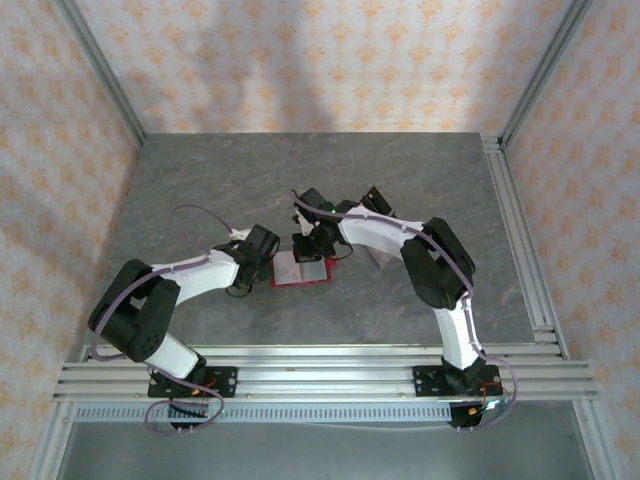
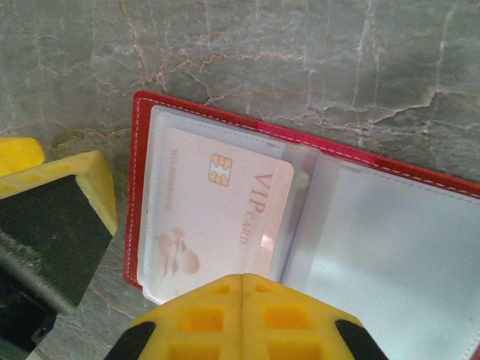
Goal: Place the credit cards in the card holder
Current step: Insert the credit card into the card slot.
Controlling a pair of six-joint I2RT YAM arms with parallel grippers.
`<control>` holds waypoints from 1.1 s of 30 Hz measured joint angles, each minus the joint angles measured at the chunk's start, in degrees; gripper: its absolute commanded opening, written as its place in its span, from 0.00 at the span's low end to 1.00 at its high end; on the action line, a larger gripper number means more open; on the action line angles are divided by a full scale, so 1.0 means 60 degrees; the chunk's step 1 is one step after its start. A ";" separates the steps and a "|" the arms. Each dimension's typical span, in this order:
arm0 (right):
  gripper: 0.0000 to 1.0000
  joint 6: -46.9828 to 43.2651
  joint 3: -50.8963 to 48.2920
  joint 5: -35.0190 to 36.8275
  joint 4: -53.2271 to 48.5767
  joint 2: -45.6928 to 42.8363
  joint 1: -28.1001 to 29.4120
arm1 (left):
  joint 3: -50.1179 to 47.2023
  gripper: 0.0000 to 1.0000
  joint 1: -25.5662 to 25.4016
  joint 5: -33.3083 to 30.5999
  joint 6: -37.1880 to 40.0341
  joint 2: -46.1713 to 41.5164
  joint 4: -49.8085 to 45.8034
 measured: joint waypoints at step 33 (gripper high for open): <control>0.45 -0.0189 -0.0379 0.0612 -0.0310 -0.0441 -0.0226 | 0.0000 0.60 -0.0062 -0.0069 0.0000 0.0120 0.0062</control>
